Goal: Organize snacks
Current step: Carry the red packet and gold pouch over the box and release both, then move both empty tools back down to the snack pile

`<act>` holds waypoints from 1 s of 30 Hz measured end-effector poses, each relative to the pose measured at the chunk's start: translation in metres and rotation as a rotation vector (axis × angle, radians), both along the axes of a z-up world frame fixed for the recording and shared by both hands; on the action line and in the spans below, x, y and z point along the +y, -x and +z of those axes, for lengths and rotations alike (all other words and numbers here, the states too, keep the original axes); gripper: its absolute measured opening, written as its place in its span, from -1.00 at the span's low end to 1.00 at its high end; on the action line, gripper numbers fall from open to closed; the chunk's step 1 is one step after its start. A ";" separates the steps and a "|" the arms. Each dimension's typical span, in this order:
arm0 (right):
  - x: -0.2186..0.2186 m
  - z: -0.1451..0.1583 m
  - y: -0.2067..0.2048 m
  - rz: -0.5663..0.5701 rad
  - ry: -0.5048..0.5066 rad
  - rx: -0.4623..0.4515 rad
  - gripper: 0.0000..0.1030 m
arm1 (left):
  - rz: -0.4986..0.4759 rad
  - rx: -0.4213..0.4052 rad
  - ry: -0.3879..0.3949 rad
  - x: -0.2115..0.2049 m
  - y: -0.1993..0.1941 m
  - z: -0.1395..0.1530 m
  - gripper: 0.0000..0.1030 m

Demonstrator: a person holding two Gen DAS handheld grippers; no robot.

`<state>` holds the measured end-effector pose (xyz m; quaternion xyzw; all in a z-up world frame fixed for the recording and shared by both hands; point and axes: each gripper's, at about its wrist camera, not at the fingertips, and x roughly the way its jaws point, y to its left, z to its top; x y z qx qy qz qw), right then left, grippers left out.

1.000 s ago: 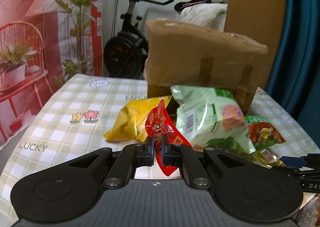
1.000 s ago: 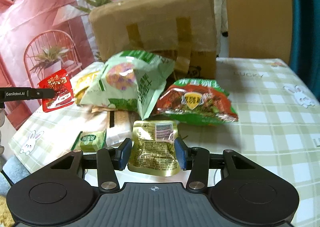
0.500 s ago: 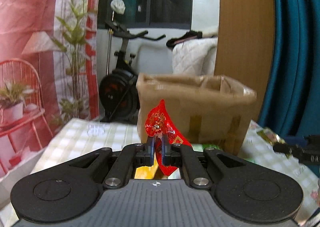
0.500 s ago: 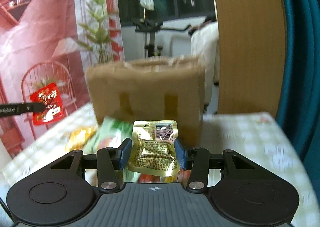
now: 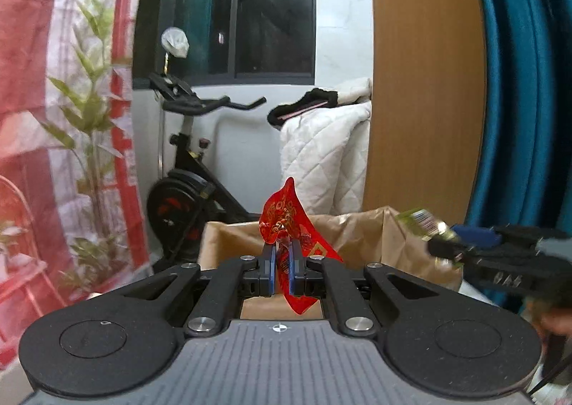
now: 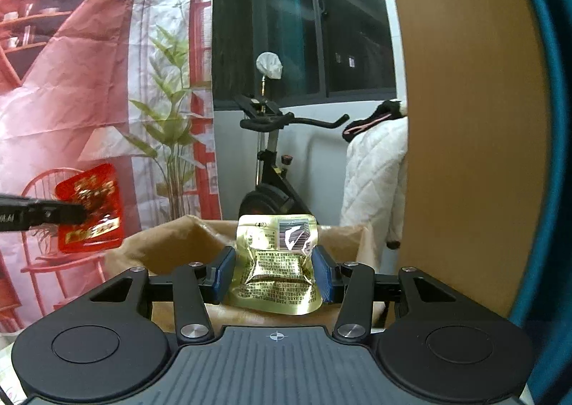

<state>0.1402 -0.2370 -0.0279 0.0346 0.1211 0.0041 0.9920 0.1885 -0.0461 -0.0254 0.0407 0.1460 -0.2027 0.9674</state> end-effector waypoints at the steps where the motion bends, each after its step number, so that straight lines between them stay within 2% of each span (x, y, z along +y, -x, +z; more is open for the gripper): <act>1: -0.001 -0.001 -0.008 0.001 -0.006 0.006 -0.16 | -0.003 0.024 0.014 -0.004 -0.010 -0.001 -0.85; 3: -0.005 -0.005 -0.025 -0.003 -0.022 0.019 -0.15 | -0.008 0.067 0.036 -0.012 -0.029 -0.004 -0.85; 9: -0.010 -0.022 -0.049 -0.041 -0.074 0.075 0.02 | -0.032 0.114 0.001 -0.033 -0.069 -0.016 -0.77; 11: -0.013 -0.026 -0.048 -0.043 -0.090 0.081 0.02 | -0.038 0.122 -0.009 -0.033 -0.070 -0.019 -0.45; 12: -0.012 -0.027 -0.047 -0.042 -0.096 0.081 0.03 | -0.037 0.118 -0.012 -0.031 -0.069 -0.021 -0.37; 13: -0.013 -0.029 -0.043 -0.043 -0.105 0.081 0.04 | -0.036 0.115 -0.012 -0.030 -0.068 -0.022 -0.30; 18: -0.017 -0.036 -0.022 -0.041 -0.154 0.081 0.04 | -0.043 0.135 -0.008 -0.013 -0.054 -0.024 -0.30; 24: -0.010 -0.039 0.021 -0.040 -0.165 0.049 0.11 | -0.021 0.134 -0.008 0.015 -0.017 -0.027 -0.30; 30: 0.001 -0.054 0.059 -0.053 -0.204 0.054 0.11 | -0.030 0.159 -0.034 0.042 0.023 -0.046 -0.30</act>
